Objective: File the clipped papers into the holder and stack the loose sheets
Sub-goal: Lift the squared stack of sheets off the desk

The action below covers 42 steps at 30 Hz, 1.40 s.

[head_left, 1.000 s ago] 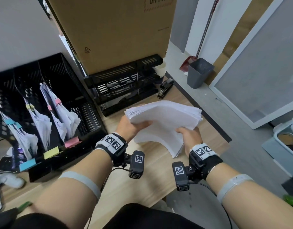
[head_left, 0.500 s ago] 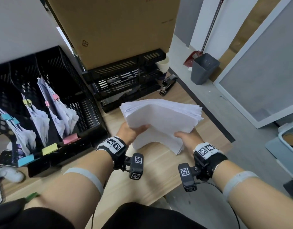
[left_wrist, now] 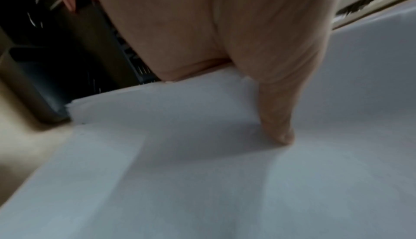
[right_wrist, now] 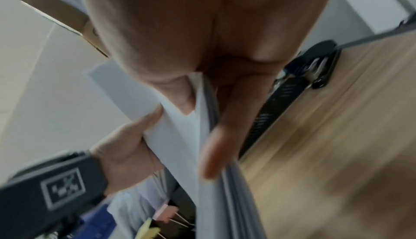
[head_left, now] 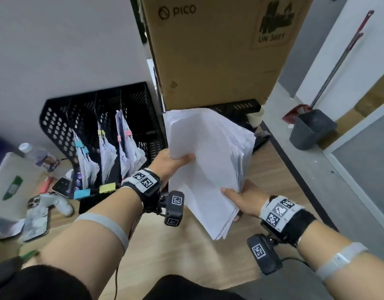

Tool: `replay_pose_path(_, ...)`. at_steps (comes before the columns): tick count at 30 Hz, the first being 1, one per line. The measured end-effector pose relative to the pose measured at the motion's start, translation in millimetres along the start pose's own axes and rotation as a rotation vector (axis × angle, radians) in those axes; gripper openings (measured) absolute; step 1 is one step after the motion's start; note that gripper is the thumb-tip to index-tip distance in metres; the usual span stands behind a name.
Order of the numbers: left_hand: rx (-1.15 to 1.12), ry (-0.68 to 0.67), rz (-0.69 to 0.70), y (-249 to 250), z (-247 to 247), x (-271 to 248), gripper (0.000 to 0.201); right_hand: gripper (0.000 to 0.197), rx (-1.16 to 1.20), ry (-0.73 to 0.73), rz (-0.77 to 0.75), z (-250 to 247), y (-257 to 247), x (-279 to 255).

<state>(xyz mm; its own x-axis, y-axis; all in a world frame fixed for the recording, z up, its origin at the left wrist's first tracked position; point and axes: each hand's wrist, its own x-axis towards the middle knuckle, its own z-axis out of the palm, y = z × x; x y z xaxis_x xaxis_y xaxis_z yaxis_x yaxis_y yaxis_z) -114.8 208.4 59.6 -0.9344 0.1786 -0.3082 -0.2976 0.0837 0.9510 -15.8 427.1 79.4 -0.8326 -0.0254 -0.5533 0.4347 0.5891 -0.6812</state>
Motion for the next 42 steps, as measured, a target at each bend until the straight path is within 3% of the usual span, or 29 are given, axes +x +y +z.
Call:
replay_pose_path(4, 0.083, 0.141, 0.035, 3.9, -27.4, -4.8, 0.047, 0.041, -0.063, 0.006, 0.082, -0.4, -35.2, 4.7)
replay_pose_path(9, 0.304, 0.243, -0.071, -6.7, -66.7, -20.8, 0.066, 0.017, 0.037, 0.082, -0.136, 4.3, -79.4, 3.2)
replay_pose_path(12, 0.27, 0.293, -0.067, -4.7, -86.3, -27.2, 0.071, 0.008, 0.062, 0.102, -0.21, 16.4, -103.9, 6.8)
replay_pose_path(15, 0.205, 0.288, -0.054, 0.1, -101.3, -24.4, 0.056, 0.03, -0.064, 0.135, -0.26, 33.0, -122.6, 22.6)
replay_pose_path(20, 0.161, 0.259, -0.049, 1.9, -126.9, -17.9, 0.068, 0.024, -0.234, 0.208, -0.272, 59.6, -156.7, 48.9)
replay_pose_path(23, 0.151, 0.234, -0.039, -2.0, -140.7, -13.7, 0.062, 0.045, -0.264, 0.26, -0.256, 76.2, -176.4, 65.4)
replay_pose_path(26, 0.071, 0.217, -0.04, -3.6, -150.3, -11.1, 0.055, 0.051, -0.321, 0.336, -0.231, 94.8, -192.3, 85.9)
replay_pose_path(33, -0.01, 0.133, -0.026, -3.9, -176.6, -10.1, 0.055, 0.057, -0.199, 0.489, -0.138, 137.3, -203.0, 125.2)
replay_pose_path(38, -0.004, 0.086, -0.027, -8.7, -189.2, -16.1, 0.051, 0.035, -0.02, 0.468, -0.017, 166.2, -190.8, 132.9)
replay_pose_path(42, 0.027, 0.053, -0.017, -9.0, -191.8, -21.6, 0.049, 0.034, 0.086, 0.484, 0.004, 162.7, -193.5, 126.5)
